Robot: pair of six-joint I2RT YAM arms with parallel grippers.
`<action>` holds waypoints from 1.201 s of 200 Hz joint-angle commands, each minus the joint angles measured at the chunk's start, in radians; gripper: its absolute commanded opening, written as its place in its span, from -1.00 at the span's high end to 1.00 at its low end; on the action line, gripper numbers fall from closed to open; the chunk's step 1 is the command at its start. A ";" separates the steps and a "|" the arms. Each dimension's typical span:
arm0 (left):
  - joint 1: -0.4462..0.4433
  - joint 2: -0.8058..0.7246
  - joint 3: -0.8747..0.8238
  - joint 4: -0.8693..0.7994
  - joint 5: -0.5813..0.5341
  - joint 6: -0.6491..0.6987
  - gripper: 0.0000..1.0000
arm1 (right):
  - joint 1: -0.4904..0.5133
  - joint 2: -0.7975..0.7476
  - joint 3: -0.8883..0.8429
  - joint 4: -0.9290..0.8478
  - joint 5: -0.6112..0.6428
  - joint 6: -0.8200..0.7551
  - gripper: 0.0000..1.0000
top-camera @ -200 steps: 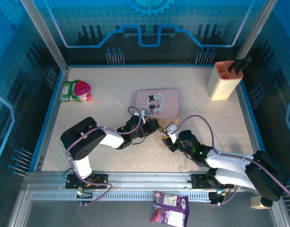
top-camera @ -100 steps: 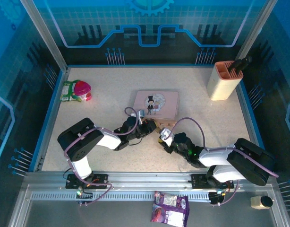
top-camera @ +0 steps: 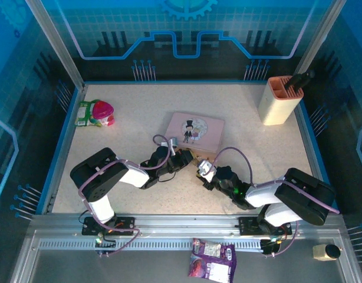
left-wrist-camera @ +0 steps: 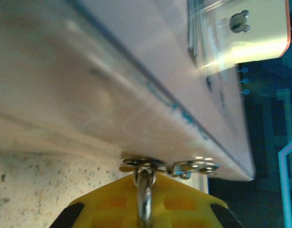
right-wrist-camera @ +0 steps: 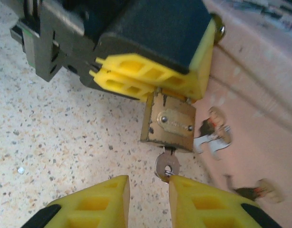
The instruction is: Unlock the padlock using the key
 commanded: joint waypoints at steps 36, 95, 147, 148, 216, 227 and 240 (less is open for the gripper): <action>0.006 -0.001 0.014 0.160 0.001 -0.053 1.00 | 0.016 0.050 0.022 0.078 0.023 -0.020 0.53; -0.004 0.013 0.026 0.152 0.002 -0.054 1.00 | 0.019 0.056 0.022 0.088 0.032 -0.020 0.54; -0.031 0.032 0.038 0.143 -0.008 -0.061 1.00 | 0.024 0.055 0.036 0.066 0.040 -0.018 0.45; -0.031 0.032 0.039 0.143 -0.008 -0.061 1.00 | 0.024 0.056 0.036 0.065 0.040 -0.018 0.45; -0.038 0.012 0.025 0.145 -0.018 -0.064 1.00 | 0.025 0.073 0.060 0.021 0.052 -0.017 0.55; -0.037 0.009 0.025 0.144 -0.016 -0.063 1.00 | 0.026 0.075 0.061 0.017 0.060 -0.016 0.54; -0.039 0.006 0.026 0.146 -0.016 -0.062 1.00 | 0.025 0.080 0.065 0.011 0.059 -0.018 0.54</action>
